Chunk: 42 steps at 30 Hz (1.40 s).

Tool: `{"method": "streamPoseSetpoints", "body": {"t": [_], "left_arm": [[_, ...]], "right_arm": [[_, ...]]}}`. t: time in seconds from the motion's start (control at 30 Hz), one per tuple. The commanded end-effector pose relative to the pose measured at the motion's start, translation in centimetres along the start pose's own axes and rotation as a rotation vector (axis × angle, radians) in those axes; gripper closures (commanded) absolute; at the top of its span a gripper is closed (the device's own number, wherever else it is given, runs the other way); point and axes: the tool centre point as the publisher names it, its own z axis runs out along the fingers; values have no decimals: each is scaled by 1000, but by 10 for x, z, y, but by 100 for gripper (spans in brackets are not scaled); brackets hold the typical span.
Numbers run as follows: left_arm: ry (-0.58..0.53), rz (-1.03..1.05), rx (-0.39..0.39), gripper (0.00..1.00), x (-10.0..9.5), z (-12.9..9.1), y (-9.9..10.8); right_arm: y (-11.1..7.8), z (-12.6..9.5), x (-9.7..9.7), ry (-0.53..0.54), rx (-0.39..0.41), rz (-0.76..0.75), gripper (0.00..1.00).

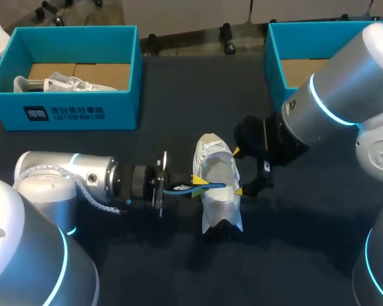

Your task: Take the shoe out of the shoebox, open the shoe tongue, remove and reinsert the insole, then place the shoe into the shoebox

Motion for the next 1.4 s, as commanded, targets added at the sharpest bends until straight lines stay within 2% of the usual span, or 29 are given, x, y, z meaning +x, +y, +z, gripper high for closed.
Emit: {"method": "streamPoseSetpoints", "body": {"t": [0.03, 0.33, 0.67, 1.03, 1.4], "left_arm": [[5, 0, 0, 100, 0, -2, -6], [-9, 8, 22, 100, 0, 12, -12], [-8, 15, 26, 100, 2, 34, -5], [-2, 20, 6, 100, 1, 34, 12], [27, 69, -32, 100, -4, 36, 38]], "right_arm": [[0, 2, 1, -2, 0, 0, 0], [0, 2, 1, -2, 0, 0, 0], [0, 2, 1, -2, 0, 0, 0], [0, 2, 1, -2, 0, 0, 0], [0, 2, 1, -2, 0, 0, 0]]}}
